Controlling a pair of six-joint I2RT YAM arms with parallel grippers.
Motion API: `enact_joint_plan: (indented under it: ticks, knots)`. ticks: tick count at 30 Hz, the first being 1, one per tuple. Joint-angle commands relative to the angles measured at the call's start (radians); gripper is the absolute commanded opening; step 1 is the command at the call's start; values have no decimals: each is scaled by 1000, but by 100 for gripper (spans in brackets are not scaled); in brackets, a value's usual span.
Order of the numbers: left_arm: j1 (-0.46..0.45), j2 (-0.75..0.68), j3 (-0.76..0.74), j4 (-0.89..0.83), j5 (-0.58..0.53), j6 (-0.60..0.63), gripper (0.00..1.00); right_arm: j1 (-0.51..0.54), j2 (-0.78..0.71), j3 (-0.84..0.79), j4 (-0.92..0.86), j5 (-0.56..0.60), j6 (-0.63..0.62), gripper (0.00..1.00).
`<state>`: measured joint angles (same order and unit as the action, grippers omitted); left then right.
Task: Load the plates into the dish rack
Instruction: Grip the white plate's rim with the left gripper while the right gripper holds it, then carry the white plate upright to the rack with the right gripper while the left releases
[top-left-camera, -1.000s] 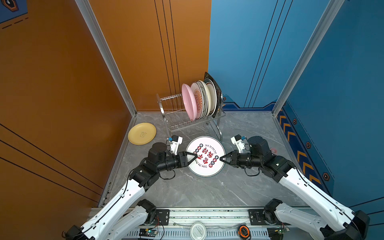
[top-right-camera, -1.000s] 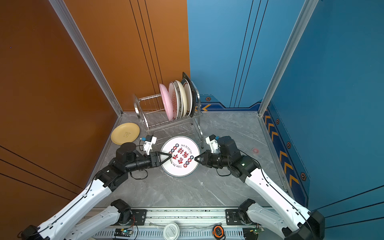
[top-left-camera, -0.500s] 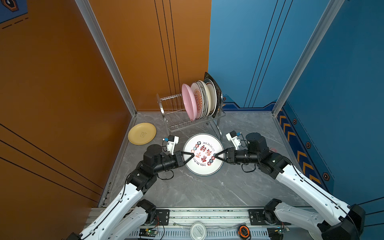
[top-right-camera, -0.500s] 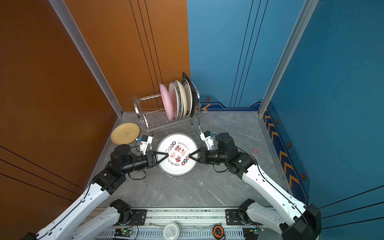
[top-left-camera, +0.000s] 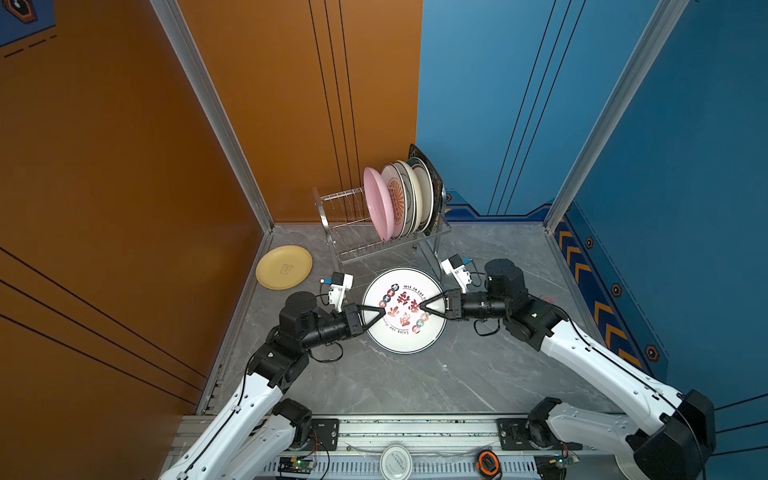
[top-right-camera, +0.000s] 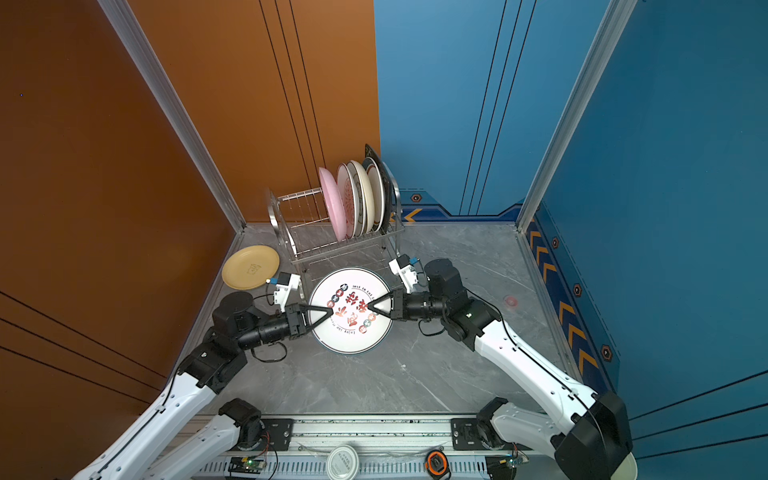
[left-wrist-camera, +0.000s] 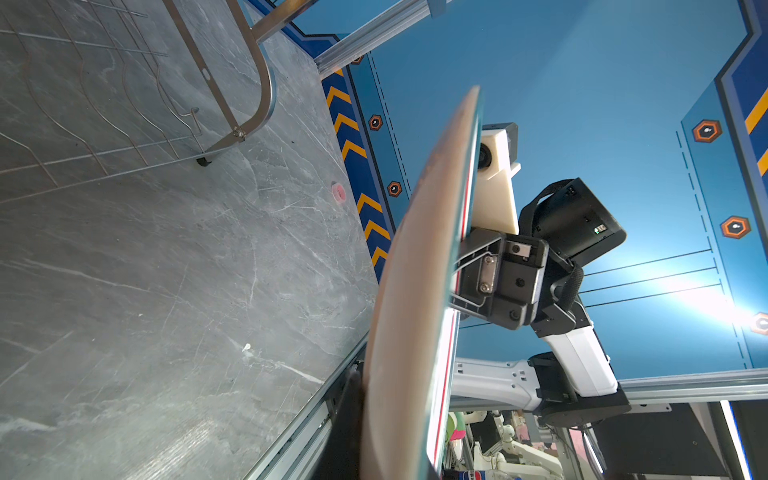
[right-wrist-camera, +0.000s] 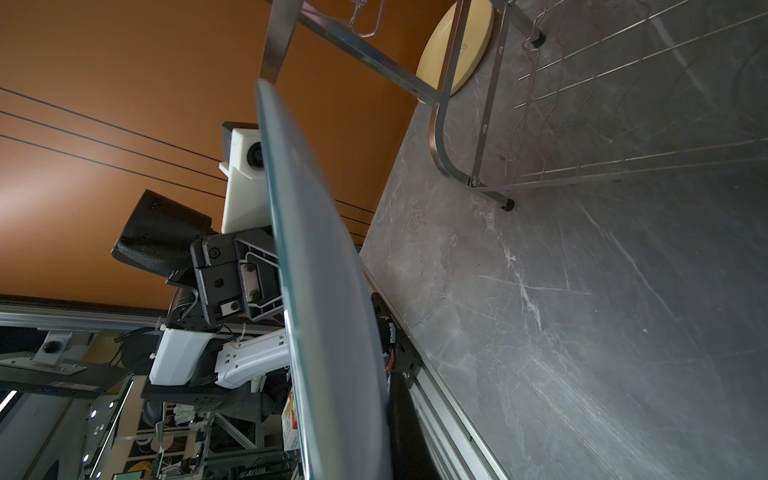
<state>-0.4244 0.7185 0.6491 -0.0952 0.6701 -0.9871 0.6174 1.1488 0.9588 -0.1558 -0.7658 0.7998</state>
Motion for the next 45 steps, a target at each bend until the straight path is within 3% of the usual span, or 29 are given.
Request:
enact_joint_plan:
  ticks: [1,7,11,20,29,38,42,45]
  knots:
    - [28,-20,15,-79,7,57,18,5,0,66,40,-16,16,0]
    - [129,-55,81,-290,-43,138,74,10,-11,175,-129,103,-48,0]
    - [217,-79,121,-385,-70,177,100,20,-14,280,-291,235,-102,0]
    - [340,-79,178,-561,-176,280,98,145,28,554,-571,619,-171,0]
    - [352,-60,178,-597,-264,360,98,344,205,925,-717,1088,-241,0]
    - [349,-56,161,-597,-308,388,98,550,540,1384,-732,1545,-442,0]
    - [350,-55,155,-597,-315,393,98,576,700,1576,-692,1674,-551,0]
    - [349,-57,156,-598,-316,396,98,576,762,1597,-587,1757,-636,0]
